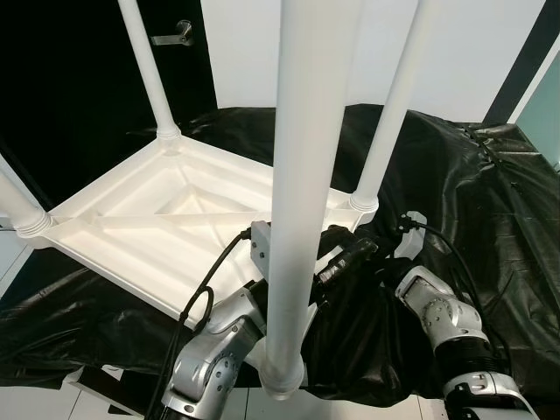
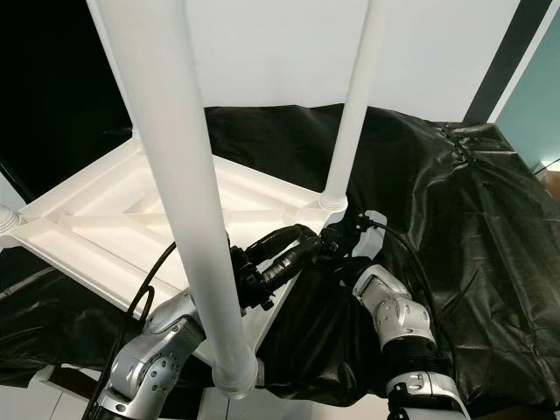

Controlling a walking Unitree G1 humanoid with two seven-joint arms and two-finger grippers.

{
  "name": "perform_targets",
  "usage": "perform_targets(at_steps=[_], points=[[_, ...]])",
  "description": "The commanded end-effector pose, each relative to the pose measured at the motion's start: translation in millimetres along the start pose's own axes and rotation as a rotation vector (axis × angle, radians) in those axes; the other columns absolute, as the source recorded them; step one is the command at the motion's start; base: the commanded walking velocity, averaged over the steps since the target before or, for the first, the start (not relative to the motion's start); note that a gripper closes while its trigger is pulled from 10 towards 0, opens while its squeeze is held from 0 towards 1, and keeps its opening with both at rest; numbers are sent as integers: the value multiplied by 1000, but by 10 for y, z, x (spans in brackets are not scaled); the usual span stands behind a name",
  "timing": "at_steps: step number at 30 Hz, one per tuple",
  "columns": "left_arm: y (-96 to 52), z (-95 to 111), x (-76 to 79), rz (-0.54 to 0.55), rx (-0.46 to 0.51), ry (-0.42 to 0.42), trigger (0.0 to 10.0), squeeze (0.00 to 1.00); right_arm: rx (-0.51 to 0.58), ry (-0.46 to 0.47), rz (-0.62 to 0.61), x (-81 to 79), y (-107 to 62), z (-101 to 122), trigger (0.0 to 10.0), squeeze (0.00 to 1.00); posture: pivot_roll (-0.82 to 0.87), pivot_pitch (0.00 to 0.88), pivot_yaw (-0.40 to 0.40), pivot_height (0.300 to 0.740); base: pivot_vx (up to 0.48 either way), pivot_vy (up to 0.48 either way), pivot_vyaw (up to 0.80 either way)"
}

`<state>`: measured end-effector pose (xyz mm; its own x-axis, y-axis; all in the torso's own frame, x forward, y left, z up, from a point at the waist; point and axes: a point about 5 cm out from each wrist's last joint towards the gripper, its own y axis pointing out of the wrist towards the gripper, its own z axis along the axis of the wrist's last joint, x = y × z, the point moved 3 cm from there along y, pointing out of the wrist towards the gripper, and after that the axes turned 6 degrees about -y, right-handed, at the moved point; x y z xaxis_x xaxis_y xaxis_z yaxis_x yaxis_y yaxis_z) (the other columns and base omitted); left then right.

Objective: Building children table

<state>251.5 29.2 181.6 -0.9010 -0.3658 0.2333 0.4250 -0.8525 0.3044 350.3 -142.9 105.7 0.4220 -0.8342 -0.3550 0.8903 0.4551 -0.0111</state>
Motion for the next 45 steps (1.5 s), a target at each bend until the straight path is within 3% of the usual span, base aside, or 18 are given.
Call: perform_targets(at_steps=[1,2,4,7,9,12,16,18,19,21,22,23,28,31,33,37,41,45], points=[[-95,4,-92,-2,-35,38,10000,0,42,-68,3,-7,-20,112,10000,0,87,0,-1,740,0,0,0],[-95,4,-92,-2,-35,38,10000,0,42,-68,3,-7,-20,112,10000,0,87,0,-1,740,0,0,0],[-295,32,-245,5,-110,90,10000,0,40,-164,-26,34,-147,150,10000,0,82,0,0,740,0,0,0],[-396,53,-312,5,-145,108,10000,0,41,-210,-28,27,-213,174,10000,0,76,0,4,740,0,0,0],[-548,91,-416,7,-199,143,10000,0,23,-292,-14,-15,-305,182,10000,0,69,0,7,740,0,0,0],[-739,120,-466,-28,-265,113,10000,0,-27,-414,-15,-44,-356,149,10000,0,65,0,9,740,0,0,0],[-790,113,-474,-38,-291,95,10000,0,-27,-422,-17,-55,-358,155,10000,0,57,0,16,740,0,0,0],[-923,92,-441,-76,-360,69,10000,0,-7,-431,-4,-113,-364,210,10000,0,55,0,17,740,0,0,0],[-923,92,-441,-76,-360,69,10000,0,-7,-431,-4,-113,-364,210,10000,0,55,0,17,740,0,0,0],[-1096,55,-372,-125,-456,51,10000,0,-13,-470,17,-158,-396,238,10000,0,53,0,20,740,0,0,0],[-1096,55,-372,-125,-456,51,10000,0,-13,-470,17,-158,-396,238,10000,0,53,0,20,740,0,0,0],[-1226,20,-340,-157,-528,41,10000,0,-43,-495,-4,-97,-436,197,10000,0,51,0,19,740,0,0,0],[-1360,-8,-320,-165,-598,43,10000,0,-56,-494,-36,-25,-462,175,10000,0,52,0,17,740,0,0,0],[-1429,-24,-336,-155,-646,68,10000,0,-51,-492,-38,-33,-463,191,10000,0,52,0,14,740,0,0,0],[-1533,-54,-361,-145,-728,131,10000,0,-52,-501,-29,-44,-468,195,10000,0,56,0,11,740,0,0,0],[-1566,-57,-364,-144,-754,150,10000,0,-53,-506,-25,-52,-471,199,10000,0,56,0,11,740,0,0,0],[-1718,-31,-448,-155,-898,296,10000,0,-57,-528,-21,-33,-448,236,10000,0,60,0,8,740,0,0,0],[-1761,18,-457,-163,-925,301,10000,0,-54,-532,-20,-26,-440,255,10000,0,55,0,9,740,0,0,0]])
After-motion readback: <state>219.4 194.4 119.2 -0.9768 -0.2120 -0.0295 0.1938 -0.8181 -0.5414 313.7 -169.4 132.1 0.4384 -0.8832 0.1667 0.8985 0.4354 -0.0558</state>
